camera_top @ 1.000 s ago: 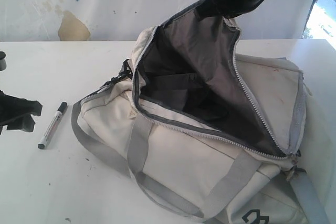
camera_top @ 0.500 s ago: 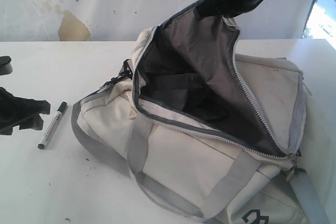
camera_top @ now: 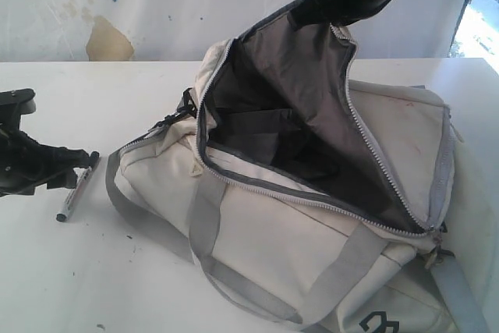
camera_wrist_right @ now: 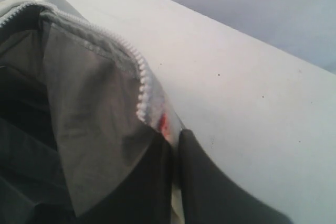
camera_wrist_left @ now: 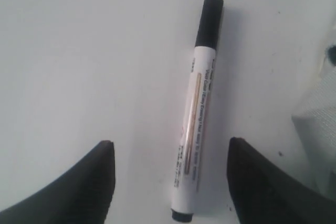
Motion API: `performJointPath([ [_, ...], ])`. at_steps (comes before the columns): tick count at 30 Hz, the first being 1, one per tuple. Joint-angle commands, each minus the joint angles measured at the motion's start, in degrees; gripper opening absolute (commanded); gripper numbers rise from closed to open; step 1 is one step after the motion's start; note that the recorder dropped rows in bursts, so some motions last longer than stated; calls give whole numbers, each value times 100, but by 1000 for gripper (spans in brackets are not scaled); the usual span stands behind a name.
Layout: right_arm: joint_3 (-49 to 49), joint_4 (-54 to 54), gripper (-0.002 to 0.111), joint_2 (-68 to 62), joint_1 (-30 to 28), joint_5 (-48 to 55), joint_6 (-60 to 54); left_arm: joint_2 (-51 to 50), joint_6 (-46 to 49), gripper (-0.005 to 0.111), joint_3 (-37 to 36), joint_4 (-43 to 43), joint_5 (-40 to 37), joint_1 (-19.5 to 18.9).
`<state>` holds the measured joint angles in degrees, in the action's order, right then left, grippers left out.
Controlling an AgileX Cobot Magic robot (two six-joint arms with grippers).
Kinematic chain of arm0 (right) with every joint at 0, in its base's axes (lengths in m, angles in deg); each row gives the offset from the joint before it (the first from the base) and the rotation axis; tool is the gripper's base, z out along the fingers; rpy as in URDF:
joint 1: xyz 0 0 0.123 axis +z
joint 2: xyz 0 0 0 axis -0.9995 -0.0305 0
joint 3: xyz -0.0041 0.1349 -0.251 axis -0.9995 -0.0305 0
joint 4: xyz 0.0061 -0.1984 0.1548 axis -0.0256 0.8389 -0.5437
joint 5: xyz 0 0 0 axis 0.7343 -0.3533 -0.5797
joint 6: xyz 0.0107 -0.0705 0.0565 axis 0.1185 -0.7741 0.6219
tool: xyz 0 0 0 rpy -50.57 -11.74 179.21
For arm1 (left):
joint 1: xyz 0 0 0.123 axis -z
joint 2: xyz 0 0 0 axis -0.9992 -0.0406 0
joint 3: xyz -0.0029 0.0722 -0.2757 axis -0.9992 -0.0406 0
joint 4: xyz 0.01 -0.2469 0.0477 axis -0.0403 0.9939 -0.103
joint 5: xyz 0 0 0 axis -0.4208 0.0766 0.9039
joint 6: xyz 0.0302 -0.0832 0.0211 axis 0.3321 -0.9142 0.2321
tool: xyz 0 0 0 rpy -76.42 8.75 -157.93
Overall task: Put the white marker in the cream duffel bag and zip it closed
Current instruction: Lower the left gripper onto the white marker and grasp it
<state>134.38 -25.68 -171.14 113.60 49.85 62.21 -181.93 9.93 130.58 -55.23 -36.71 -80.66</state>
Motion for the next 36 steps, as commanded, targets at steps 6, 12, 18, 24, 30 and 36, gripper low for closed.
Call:
performJointPath([
  [6,44,44,0,74,-42,-91,-27,-460,274,66,37,52,761,-1],
  [12,44,43,0,74,-42,-132,-27,-669,402,66,37,52,970,11],
  [18,44,43,0,74,-42,-132,-27,-915,427,65,37,52,970,11],
  [24,44,43,0,74,-42,-132,-27,-941,427,38,37,52,923,11],
  [30,44,43,0,74,-42,-132,-27,-941,451,0,37,30,804,11],
  [36,44,43,0,74,-42,-132,-27,-849,468,0,37,30,733,11],
])
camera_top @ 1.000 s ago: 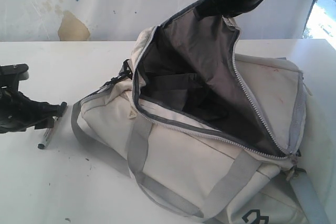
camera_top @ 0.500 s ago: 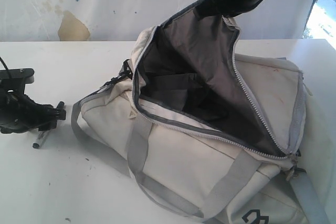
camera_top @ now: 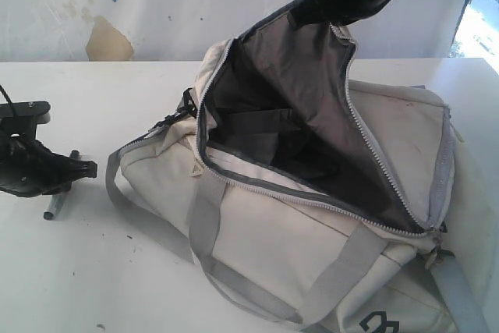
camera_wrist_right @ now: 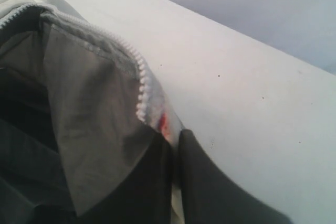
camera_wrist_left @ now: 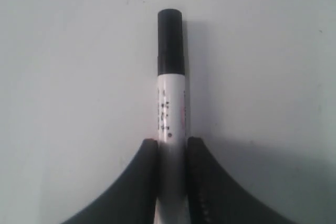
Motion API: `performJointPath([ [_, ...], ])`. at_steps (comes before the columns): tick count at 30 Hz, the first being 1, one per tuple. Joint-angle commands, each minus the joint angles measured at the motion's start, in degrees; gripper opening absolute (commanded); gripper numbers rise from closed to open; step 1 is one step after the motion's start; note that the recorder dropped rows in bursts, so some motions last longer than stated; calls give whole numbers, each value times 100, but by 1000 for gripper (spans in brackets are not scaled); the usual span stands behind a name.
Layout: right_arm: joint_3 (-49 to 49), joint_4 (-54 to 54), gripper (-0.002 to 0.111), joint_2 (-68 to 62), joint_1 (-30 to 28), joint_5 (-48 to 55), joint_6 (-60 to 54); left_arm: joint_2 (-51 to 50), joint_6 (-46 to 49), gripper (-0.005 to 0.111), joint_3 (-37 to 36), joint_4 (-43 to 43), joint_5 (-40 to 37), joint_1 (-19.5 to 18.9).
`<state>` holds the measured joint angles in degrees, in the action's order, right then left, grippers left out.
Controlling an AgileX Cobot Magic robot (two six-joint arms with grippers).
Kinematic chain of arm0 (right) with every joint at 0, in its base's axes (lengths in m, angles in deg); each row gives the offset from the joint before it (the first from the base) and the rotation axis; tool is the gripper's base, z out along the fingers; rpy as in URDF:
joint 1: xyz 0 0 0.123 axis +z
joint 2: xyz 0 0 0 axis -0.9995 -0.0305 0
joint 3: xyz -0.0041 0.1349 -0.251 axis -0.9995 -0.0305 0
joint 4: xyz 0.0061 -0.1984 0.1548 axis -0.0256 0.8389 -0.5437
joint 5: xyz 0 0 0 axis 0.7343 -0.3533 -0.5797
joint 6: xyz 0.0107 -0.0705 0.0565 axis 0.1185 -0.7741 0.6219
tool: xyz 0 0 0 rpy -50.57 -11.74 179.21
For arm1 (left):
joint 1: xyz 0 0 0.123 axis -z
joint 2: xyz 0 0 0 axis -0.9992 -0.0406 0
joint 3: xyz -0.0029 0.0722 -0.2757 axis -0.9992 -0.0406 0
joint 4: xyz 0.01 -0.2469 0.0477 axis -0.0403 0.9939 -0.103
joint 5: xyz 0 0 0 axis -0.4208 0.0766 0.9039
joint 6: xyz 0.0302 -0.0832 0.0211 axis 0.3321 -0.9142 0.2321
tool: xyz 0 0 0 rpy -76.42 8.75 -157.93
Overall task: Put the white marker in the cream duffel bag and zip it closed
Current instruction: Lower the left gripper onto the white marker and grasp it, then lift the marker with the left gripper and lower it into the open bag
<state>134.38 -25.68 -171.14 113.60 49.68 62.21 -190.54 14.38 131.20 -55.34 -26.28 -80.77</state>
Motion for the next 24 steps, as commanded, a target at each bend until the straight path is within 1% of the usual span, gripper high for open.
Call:
performJointPath([
  [1,44,43,0,74,-42,-115,-27,73,32,0,-25,41,-322,22],
  [10,44,58,0,74,-42,-163,-27,911,127,0,-25,41,-642,22],
  [11,44,58,0,74,-42,-186,-27,1144,127,0,-25,163,-756,22],
  [14,44,58,0,74,-42,-210,-27,1434,232,0,-25,428,-899,87],
  [17,44,58,0,74,-42,-260,-27,1690,588,0,-25,797,-1004,280],
  [20,44,58,0,74,-42,-285,-27,1897,1114,0,-25,1314,-1084,576],
  [21,44,58,0,74,-42,-285,-27,1963,1465,0,-25,1714,-1127,779],
  [24,44,58,0,74,-42,-285,-27,1964,1788,0,102,2150,-1414,991],
])
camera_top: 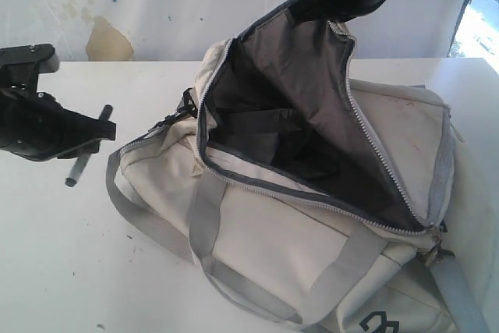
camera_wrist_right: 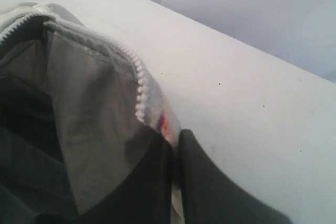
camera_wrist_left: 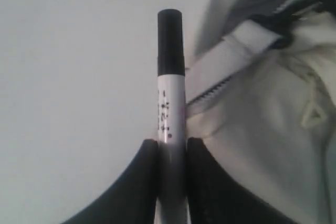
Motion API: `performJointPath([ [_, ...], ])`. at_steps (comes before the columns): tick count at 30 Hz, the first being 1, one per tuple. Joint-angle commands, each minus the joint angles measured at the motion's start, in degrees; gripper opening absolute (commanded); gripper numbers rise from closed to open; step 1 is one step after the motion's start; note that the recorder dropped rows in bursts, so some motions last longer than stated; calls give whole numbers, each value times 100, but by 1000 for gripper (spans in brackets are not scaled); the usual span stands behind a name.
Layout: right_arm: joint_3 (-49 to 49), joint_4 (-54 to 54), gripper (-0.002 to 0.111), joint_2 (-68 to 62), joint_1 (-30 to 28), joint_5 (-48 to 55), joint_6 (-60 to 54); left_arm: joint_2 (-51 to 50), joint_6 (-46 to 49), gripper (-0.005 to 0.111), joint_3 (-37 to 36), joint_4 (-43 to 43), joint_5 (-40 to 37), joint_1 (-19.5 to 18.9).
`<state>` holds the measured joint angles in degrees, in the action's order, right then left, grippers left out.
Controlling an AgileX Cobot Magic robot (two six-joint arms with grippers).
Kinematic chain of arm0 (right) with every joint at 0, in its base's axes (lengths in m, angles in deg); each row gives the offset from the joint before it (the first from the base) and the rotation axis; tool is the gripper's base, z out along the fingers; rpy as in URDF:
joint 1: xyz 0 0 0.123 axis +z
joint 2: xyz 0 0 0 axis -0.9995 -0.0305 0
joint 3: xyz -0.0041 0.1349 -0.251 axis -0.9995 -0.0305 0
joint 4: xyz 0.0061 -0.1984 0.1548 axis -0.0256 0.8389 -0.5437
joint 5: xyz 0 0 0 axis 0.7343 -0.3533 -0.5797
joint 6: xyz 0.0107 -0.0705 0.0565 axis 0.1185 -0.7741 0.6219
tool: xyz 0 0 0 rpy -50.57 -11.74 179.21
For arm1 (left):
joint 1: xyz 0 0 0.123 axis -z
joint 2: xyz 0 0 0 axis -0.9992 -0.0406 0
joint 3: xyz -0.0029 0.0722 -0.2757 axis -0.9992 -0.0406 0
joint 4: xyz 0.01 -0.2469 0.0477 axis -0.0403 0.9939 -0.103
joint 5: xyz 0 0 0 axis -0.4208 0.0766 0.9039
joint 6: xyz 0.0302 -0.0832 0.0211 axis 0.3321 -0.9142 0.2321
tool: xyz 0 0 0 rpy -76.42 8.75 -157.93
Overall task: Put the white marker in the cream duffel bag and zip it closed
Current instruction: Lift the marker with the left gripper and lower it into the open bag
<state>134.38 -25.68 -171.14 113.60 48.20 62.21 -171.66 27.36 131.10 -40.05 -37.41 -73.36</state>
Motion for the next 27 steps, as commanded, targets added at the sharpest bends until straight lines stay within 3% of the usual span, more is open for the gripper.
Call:
performJointPath([
  [1,44,58,0,74,-42,-137,-27,62,515,0,181,642,-478,299],
  [5,44,58,0,74,-42,-137,-27,50,624,0,960,1270,-1608,644],
  [9,44,58,0,74,-42,-137,-27,-250,1480,0,1595,2802,-2713,648],
  [12,44,58,0,74,-42,-137,-27,-628,1480,0,1942,3062,-3127,648],
  [22,44,58,0,74,-42,-209,-27,-1777,1337,0,2638,4340,-3195,648],
  [27,44,58,0,74,-42,-223,-27,-2143,910,0,2989,4485,-2517,810],
])
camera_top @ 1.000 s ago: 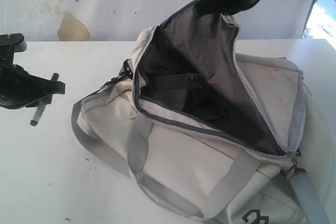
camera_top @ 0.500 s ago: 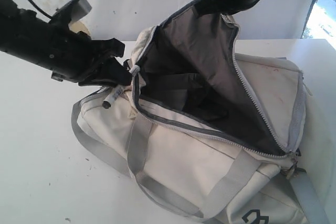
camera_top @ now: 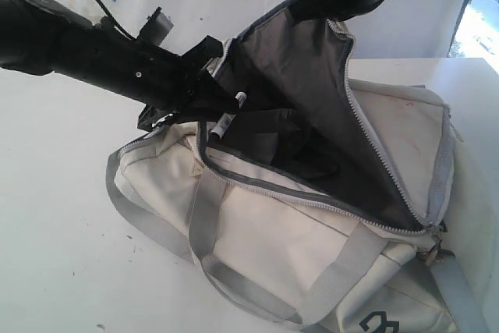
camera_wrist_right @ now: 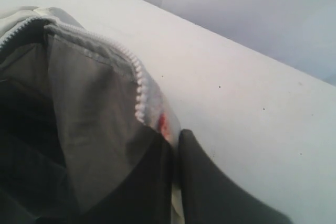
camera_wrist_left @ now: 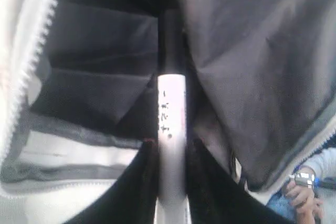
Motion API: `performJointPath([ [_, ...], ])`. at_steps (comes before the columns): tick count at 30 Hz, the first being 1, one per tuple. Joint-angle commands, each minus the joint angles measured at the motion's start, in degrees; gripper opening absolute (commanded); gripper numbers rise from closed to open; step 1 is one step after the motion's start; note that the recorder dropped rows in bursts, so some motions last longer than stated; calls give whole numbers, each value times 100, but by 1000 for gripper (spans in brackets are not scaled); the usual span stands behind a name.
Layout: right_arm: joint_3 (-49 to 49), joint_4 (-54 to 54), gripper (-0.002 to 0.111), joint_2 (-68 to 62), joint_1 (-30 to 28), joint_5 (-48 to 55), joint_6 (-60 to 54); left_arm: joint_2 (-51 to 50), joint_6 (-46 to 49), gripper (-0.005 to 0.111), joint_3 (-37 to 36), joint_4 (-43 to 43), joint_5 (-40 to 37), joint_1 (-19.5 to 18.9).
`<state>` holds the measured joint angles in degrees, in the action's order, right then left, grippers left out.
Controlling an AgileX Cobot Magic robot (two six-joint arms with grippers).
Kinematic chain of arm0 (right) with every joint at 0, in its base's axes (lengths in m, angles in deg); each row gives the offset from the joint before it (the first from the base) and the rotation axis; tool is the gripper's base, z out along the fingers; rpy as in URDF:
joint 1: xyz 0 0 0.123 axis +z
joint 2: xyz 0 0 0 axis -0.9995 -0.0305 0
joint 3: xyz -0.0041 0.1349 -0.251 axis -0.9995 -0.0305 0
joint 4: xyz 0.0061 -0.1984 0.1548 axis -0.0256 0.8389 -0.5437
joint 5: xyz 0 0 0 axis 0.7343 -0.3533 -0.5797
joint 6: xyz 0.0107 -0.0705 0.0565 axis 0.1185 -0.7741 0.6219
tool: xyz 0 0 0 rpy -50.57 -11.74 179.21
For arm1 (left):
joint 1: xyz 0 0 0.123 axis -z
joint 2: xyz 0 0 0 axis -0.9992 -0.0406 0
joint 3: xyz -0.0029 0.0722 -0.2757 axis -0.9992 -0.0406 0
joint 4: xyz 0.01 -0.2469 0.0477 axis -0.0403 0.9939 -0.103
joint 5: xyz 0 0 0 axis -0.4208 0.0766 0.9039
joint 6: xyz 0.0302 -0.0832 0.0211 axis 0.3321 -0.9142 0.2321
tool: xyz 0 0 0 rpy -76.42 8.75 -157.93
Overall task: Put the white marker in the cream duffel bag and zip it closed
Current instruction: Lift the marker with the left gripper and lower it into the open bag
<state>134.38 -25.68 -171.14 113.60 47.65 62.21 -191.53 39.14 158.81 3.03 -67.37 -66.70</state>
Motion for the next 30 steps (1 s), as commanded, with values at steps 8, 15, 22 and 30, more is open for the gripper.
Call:
performJointPath([
  [8,44,58,0,74,-42,-156,-27,-628,-1694,0,710,203,1406,445],
  [15,44,58,0,74,-42,-167,-27,-889,-2200,0,749,918,1808,445],
  [22,44,58,0,74,-42,-167,-27,-1000,-1968,39,749,1130,1967,585],
  [30,44,46,0,74,-42,-167,-16,-1010,-1706,82,749,1130,1791,597],
])
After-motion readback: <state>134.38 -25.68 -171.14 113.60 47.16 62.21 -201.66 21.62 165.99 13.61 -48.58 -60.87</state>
